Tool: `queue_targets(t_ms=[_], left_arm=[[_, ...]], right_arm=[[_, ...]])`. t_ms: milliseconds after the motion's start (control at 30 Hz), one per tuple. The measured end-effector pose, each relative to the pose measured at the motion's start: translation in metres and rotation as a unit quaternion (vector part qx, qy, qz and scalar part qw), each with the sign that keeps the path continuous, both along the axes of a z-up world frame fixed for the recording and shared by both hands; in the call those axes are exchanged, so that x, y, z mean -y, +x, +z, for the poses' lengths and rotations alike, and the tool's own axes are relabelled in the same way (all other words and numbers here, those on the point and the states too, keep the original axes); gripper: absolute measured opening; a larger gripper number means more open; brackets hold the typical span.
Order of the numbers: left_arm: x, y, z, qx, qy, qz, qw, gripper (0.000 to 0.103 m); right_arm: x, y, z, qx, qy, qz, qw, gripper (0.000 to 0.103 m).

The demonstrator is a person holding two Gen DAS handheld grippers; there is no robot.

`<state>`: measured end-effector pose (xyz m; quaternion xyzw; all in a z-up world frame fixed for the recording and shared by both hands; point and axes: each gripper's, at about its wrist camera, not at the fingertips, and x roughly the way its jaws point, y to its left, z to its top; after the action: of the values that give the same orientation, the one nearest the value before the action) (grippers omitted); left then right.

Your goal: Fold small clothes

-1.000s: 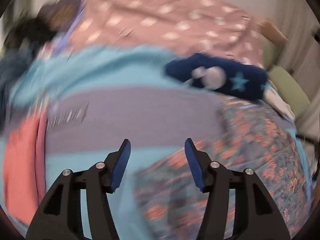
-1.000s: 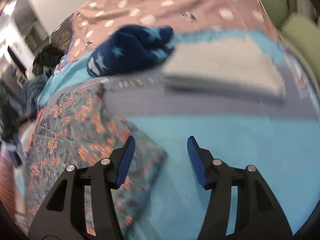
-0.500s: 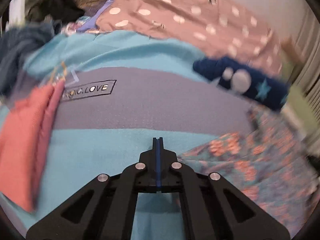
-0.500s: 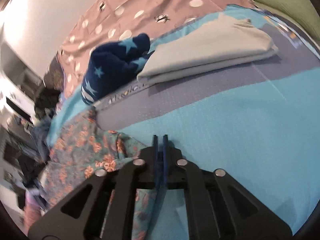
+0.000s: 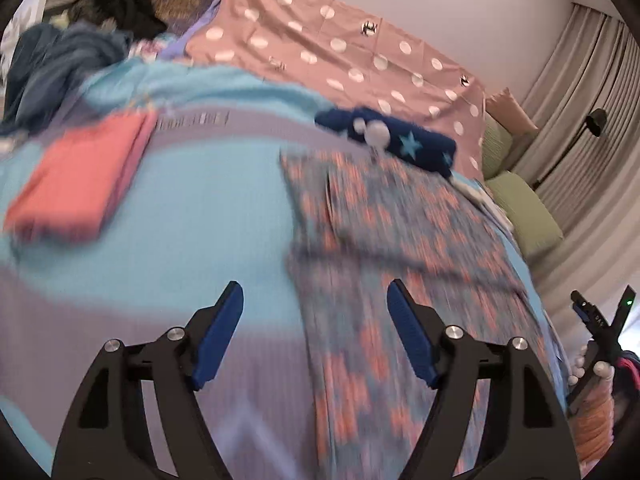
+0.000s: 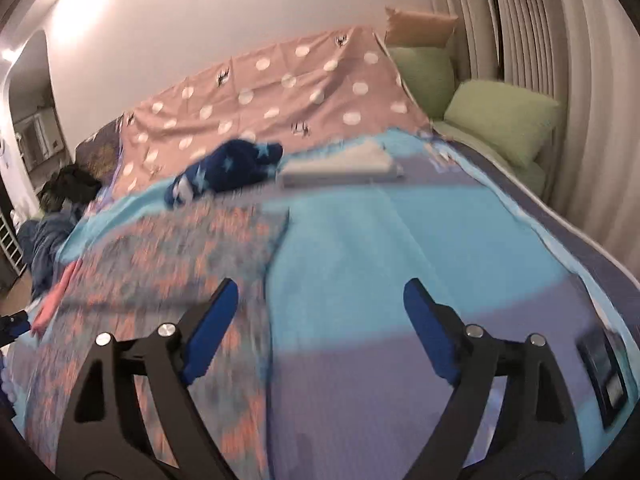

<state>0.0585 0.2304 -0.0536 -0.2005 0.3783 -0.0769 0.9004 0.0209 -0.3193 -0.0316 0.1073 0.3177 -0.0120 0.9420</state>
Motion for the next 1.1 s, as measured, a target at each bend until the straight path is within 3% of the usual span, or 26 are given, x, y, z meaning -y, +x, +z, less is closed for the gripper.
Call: queue_targets(t_ms=[100, 200, 333, 533, 767, 933, 1100], left_arm=[[0.0, -0.033, -0.017, -0.017, -0.02, -0.002, 0.9997, 0.075], [0.005, -0.065, -0.026, -0.026, -0.027, -0.013, 0.9992, 0.075], [0.013, -0.1, -0.031, -0.032, -0.025, -0.033, 0.9986, 0.075], [0.026, -0.136, -0.033, -0.034, -0.021, -0.051, 0.9979, 0.075], [0.043, -0.178, -0.037, -0.045, -0.016, -0.079, 0.9957, 0.075], [0.04, -0.198, -0.037, -0.055, -0.051, -0.057, 0.9955, 0.071], [0.043, -0.195, -0.038, -0.064, -0.058, -0.066, 0.9941, 0.07]], right_arm=[[0.003, -0.025, -0.015, -0.055, 0.045, 0.046, 0.996, 0.068], [0.001, -0.048, -0.024, -0.082, 0.075, 0.075, 0.991, 0.061], [-0.004, -0.084, -0.035, -0.095, 0.116, 0.105, 0.983, 0.061], [-0.004, -0.137, -0.06, -0.123, 0.141, 0.108, 0.976, 0.057], [0.01, -0.189, -0.073, -0.107, 0.209, 0.114, 0.965, 0.052], [0.011, -0.197, -0.077, -0.114, 0.246, 0.124, 0.955, 0.052], [0.009, -0.186, -0.077, -0.124, 0.264, 0.141, 0.946, 0.056]])
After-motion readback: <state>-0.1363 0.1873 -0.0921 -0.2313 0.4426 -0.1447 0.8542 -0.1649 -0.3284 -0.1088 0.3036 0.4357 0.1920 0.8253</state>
